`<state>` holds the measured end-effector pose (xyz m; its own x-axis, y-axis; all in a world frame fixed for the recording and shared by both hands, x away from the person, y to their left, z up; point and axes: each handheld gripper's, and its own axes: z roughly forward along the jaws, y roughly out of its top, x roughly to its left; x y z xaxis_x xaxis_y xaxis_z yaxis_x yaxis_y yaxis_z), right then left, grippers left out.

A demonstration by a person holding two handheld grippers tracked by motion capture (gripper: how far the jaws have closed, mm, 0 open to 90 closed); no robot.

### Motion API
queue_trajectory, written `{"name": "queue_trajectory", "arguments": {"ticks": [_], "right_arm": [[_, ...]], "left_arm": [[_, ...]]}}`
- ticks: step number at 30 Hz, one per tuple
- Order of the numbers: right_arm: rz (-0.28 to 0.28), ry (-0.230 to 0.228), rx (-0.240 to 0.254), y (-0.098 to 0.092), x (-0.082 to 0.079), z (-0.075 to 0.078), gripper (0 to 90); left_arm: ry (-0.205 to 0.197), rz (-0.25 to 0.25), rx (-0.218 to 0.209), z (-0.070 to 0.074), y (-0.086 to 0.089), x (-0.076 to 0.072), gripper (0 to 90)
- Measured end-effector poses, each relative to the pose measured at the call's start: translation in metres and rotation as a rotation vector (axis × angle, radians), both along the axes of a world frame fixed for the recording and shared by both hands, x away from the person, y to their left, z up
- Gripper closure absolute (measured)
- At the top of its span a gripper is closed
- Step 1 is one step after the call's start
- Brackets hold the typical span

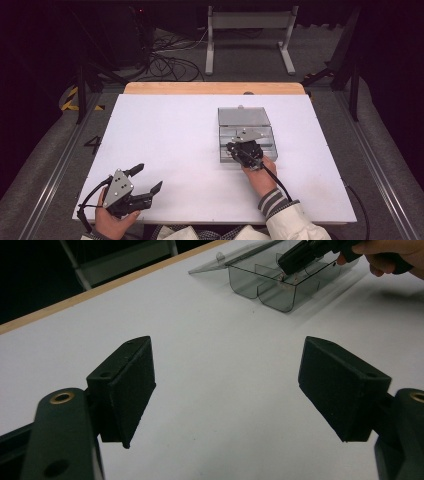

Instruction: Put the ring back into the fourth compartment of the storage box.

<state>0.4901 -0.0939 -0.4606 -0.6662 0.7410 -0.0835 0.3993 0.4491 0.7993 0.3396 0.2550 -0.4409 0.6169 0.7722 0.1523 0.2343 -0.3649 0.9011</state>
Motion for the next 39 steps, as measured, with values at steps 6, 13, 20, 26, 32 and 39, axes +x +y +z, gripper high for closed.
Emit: {"name": "queue_trajectory", "arguments": {"ticks": [6, 13, 20, 26, 32, 39], "right_arm": [[0.003, 0.010, -0.004, 0.003, 0.001, -0.003, 87.1], [0.006, 0.017, -0.012, 0.006, 0.001, -0.006, 87.1], [0.009, 0.019, -0.028, 0.011, 0.000, -0.009, 87.1], [-0.002, 0.022, -0.031, 0.010, 0.001, -0.010, 87.1], [-0.011, 0.020, -0.040, 0.009, 0.002, -0.010, 86.4], [-0.021, 0.030, -0.019, 0.007, 0.002, -0.008, 81.3]], "left_arm": [[0.002, 0.000, 0.001, 0.000, 0.000, 0.000, 23.1], [0.003, -0.001, -0.001, 0.000, 0.000, 0.000, 23.2], [0.001, -0.002, 0.001, 0.000, 0.000, 0.000, 23.2], [0.001, -0.002, 0.000, 0.000, 0.000, 0.000, 23.2], [0.001, -0.002, 0.000, 0.000, 0.000, 0.000, 23.2], [0.001, -0.002, 0.000, 0.000, 0.000, 0.000, 23.2]]}}
